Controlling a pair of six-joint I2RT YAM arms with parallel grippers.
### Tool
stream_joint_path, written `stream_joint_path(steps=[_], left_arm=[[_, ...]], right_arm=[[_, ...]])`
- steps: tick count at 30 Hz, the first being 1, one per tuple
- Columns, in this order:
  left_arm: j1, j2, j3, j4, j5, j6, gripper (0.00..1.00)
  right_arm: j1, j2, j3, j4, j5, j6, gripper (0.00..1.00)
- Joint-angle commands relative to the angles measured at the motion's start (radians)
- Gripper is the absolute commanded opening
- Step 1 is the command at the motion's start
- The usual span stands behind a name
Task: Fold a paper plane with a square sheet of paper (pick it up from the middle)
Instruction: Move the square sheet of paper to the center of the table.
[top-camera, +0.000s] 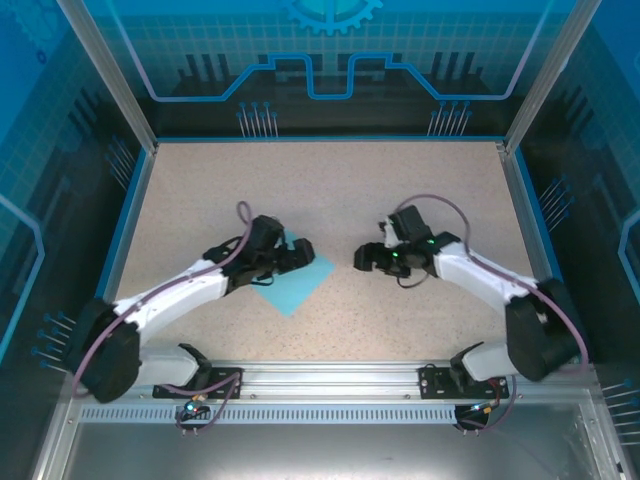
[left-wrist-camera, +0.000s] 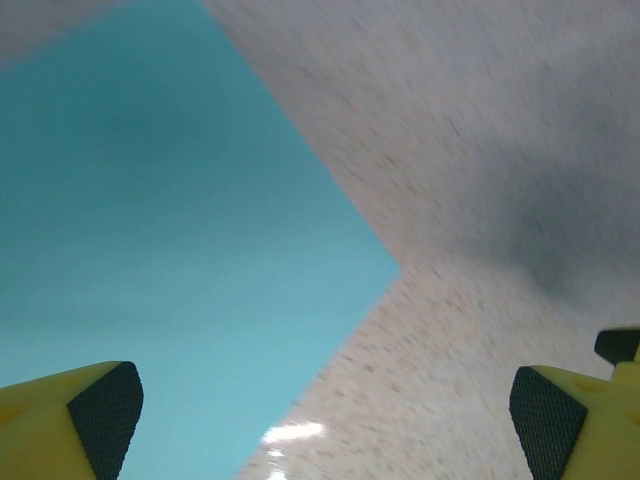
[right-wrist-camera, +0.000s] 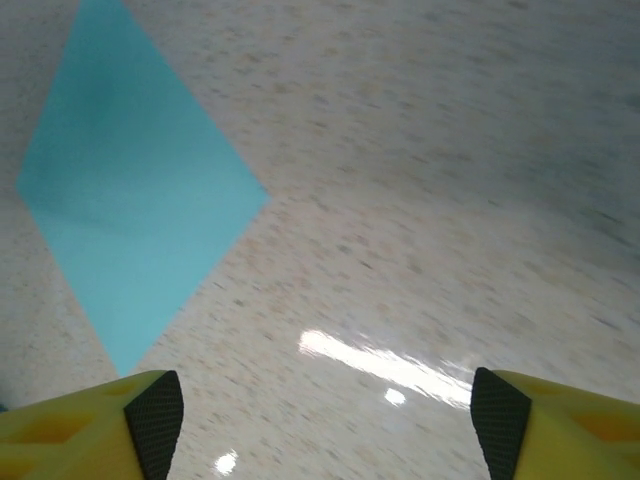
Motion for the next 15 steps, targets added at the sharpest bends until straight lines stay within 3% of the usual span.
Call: stream_joint_path(steps=[1,9,15], left_arm=[[0.049,-0.086,-0.069,-0.104,-0.128,-0.015,0.98],[0.091,-0.297,-0.189,-0.11,-0.185,-0.024,0.98],[0.1,-0.326,-0.205,-0.103,-0.184,-0.008,0.99]], right_arm=[[0.087,0.147,0.175,0.033,-0.078,-0.005,0.77],[0.22,0.519,0.55,-0.049,-0.1,0.004,0.69],[0.246,0.691,0.696,-0.086,-0.147,0.013,0.67]])
